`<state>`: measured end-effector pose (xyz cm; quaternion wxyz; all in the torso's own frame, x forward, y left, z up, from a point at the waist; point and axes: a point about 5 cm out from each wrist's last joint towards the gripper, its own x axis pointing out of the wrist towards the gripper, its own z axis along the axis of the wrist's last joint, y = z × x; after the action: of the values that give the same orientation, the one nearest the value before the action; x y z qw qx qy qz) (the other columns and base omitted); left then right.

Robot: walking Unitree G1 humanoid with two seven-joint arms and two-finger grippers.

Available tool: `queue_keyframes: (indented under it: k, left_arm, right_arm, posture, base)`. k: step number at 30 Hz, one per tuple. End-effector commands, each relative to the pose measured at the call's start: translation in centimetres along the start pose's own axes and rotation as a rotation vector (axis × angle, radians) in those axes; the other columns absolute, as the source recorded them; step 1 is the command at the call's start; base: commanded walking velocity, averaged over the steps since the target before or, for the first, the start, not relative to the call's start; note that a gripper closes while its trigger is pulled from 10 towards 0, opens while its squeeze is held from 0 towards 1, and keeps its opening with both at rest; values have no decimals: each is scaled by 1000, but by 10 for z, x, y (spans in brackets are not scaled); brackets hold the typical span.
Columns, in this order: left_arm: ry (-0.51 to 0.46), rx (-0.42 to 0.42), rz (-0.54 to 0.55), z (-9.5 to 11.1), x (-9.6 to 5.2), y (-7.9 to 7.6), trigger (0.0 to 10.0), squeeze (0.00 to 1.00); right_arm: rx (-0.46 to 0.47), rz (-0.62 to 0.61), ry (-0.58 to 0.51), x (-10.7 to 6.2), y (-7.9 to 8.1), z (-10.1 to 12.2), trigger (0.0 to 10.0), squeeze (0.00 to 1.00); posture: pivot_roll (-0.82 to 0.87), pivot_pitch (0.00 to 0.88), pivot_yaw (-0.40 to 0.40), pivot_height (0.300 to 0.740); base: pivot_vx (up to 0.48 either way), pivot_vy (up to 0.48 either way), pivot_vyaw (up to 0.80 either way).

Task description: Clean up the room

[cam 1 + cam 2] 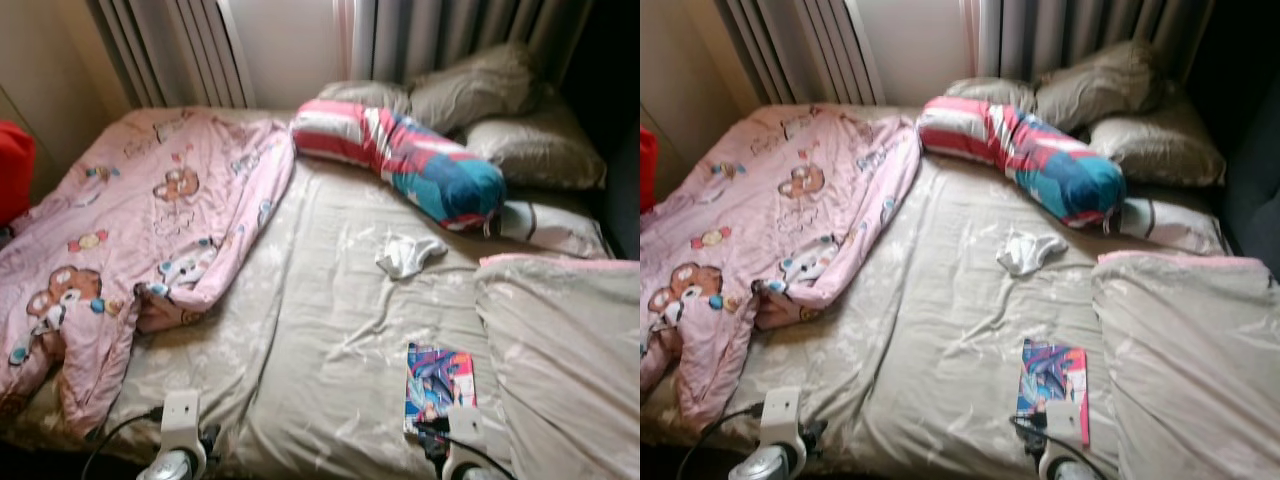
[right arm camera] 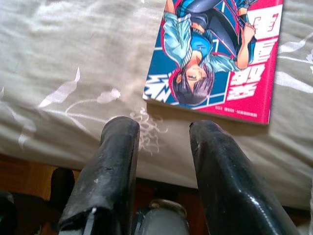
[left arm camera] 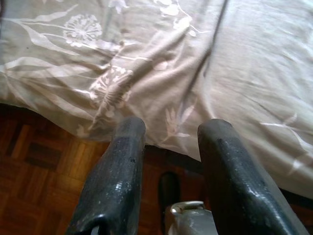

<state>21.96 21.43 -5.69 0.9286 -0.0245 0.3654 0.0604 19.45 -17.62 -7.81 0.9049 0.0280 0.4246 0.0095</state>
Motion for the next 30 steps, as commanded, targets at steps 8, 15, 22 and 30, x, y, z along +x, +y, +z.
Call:
queue_keyframes:
  k: [8, 15, 22, 30]
  left_arm:
    - [60, -10, 12, -14, -3, 4, 10000, 0]
    - [61, -12, 2, -12, -3, 3, 10000, 0]
    - [67, -11, 1, -16, -4, 4, 10000, 0]
    - [59, -19, 2, -13, -3, 4, 10000, 0]
  right_arm:
    - [-43, 21, 51, -3, 4, -15, 10000, 0]
    - [18, 2, 46, -3, 2, -16, 10000, 0]
    - [18, 4, 59, -5, 2, -20, 10000, 0]
    - [42, -3, 53, -4, 2, -18, 10000, 0]
  posture:
    - [-34, 0, 31, 740]
    - [-31, 0, 37, 740]
    - [-27, 0, 37, 740]
    - [-19, 0, 34, 740]
  base:
    - [0, 229, 158]
    - [0, 402, 343]
    - [0, 385, 0]
    - [0, 384, 0]
